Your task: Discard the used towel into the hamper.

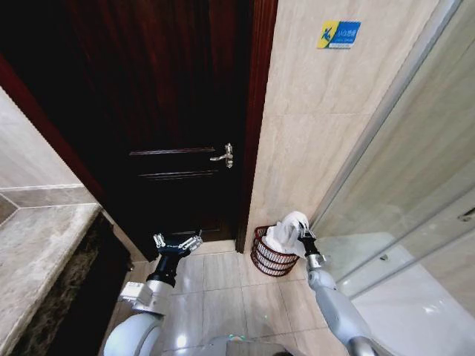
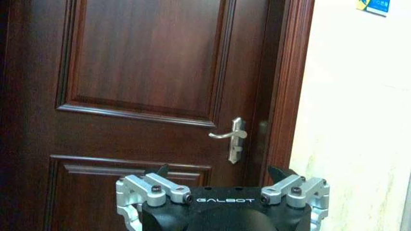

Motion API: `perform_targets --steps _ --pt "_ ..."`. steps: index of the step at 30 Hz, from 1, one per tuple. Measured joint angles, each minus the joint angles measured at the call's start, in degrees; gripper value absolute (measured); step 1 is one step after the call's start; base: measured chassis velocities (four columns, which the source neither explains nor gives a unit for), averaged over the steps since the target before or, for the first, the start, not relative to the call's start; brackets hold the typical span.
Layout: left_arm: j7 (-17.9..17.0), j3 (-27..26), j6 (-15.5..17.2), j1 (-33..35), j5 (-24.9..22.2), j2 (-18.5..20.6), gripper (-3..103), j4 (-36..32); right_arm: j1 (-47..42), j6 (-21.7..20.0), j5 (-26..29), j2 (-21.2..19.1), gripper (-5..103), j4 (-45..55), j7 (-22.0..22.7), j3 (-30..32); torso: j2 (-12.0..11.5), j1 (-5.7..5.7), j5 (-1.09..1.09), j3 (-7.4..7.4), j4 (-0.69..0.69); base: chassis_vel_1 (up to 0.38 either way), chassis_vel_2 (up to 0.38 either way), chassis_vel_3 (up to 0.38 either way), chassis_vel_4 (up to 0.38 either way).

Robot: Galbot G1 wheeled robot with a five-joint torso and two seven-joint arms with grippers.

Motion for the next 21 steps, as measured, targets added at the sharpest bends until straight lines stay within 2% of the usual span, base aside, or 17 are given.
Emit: perform_targets --steps 11,15,17,18,21 --pt "0.0 0.0 0.0 0.0 0.0 0.0 100 0.0 -0.3 -0.4 1.6 -0.7 3 -0.1 -0.5 -0.4 0.0 0.04 -0.01 0.01 0.00 -0.107 0.101 0.109 -0.111" --pt "0.0 0.0 0.0 0.0 0.0 0.0 100 0.0 -0.3 -1.8 1.8 -0.5 3 -0.5 -2.5 -0.6 0.0 0.07 0.00 0.02 0.01 -0.066 0.072 0.054 -0.054" --pt "0.0 0.0 0.0 0.0 0.0 0.0 100 0.0 0.3 -3.9 1.8 -0.3 3 -2.4 -5.5 -1.0 0.0 0.02 -0.01 0.01 0.01 0.000 0.000 0.000 0.000" --pt "0.0 0.0 0.0 0.0 0.0 0.0 100 0.0 0.3 -3.9 1.8 -0.3 3 -2.4 -5.5 -1.0 0.0 0.02 -0.01 0.01 0.01 0.000 0.000 0.000 0.000" --pt "0.0 0.0 0.0 0.0 0.0 0.0 100 0.0 1.1 -7.4 -0.1 0.1 3 -5.8 -13.3 -1.2 0.0 -0.02 -0.01 0.00 0.00 0.010 -0.012 -0.018 0.010"
